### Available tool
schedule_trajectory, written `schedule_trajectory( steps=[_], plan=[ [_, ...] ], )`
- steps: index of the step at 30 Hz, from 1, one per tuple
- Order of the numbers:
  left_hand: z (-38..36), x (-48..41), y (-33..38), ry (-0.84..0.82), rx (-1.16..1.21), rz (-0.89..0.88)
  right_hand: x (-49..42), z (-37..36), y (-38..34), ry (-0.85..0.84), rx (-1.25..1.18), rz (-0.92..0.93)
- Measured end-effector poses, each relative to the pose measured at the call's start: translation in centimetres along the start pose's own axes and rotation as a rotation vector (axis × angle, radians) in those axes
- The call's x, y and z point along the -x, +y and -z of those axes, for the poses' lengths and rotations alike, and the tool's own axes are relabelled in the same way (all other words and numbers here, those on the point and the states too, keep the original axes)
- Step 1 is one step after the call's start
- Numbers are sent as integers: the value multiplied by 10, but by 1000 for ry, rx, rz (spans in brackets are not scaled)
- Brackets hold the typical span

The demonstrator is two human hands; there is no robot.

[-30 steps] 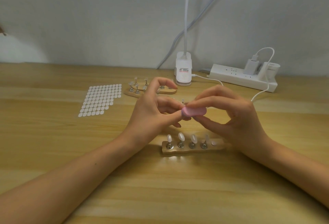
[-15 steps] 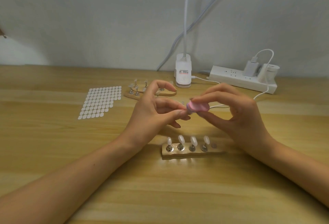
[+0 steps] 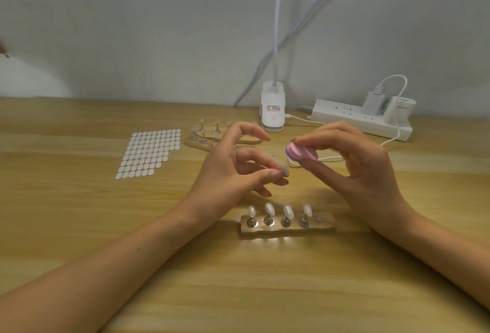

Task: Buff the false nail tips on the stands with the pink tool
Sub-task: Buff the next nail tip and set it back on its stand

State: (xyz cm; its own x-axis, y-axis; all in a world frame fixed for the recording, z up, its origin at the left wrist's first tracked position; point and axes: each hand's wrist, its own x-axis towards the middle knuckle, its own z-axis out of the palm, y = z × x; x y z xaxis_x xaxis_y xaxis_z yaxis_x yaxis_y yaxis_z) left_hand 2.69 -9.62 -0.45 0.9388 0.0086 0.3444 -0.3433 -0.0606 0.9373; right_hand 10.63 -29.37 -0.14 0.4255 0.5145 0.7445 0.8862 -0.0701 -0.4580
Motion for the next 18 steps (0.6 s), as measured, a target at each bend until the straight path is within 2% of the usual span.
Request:
schedule_trajectory(
  steps=[3, 7, 18],
  plan=[
    [0, 1, 1, 5, 2, 2, 1, -3, -1, -80, 27, 65],
    [-1, 1, 1, 15, -24, 5, 0, 0, 0, -34, 37, 31],
    [0, 1, -1, 26, -92, -7, 1, -3, -3, -85, 84, 74]
  ],
)
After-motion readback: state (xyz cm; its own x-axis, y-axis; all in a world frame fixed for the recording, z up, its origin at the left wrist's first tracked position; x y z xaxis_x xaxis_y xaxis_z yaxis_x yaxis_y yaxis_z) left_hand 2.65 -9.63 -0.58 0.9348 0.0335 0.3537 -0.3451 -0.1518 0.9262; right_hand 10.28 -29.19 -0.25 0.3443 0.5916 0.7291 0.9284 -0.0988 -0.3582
